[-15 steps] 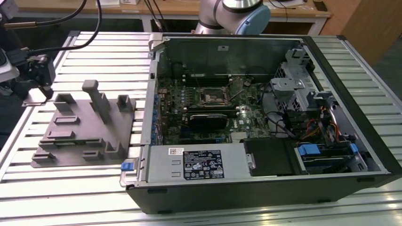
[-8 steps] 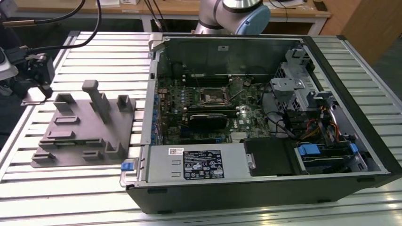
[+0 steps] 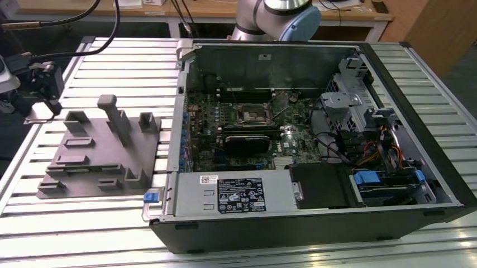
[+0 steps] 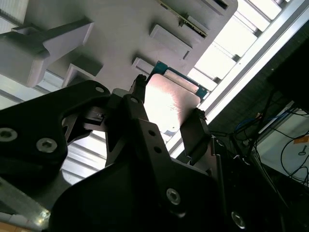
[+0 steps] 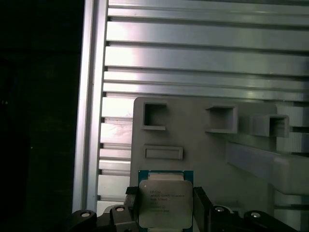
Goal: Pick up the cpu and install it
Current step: 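Pick up the cpu and move it towards the insertion slot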
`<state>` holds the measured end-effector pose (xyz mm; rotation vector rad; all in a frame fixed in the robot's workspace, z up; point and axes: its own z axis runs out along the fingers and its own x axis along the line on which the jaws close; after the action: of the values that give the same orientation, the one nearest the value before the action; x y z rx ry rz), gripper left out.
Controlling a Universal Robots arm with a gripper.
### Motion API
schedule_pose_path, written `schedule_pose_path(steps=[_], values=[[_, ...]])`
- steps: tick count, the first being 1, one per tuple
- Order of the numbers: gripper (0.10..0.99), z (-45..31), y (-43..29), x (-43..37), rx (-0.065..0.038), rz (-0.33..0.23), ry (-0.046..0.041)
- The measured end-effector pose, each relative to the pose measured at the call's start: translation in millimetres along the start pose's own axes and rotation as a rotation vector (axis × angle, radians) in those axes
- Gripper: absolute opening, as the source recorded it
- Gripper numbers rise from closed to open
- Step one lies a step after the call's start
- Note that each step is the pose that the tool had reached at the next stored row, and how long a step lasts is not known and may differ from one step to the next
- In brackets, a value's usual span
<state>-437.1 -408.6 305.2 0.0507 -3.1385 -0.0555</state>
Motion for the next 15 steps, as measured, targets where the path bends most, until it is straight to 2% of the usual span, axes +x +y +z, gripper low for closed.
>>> schedule_pose_path(steps=[15], values=[[0.541, -5.8, 0.2, 0.0, 0.0, 0.0, 0.0]])
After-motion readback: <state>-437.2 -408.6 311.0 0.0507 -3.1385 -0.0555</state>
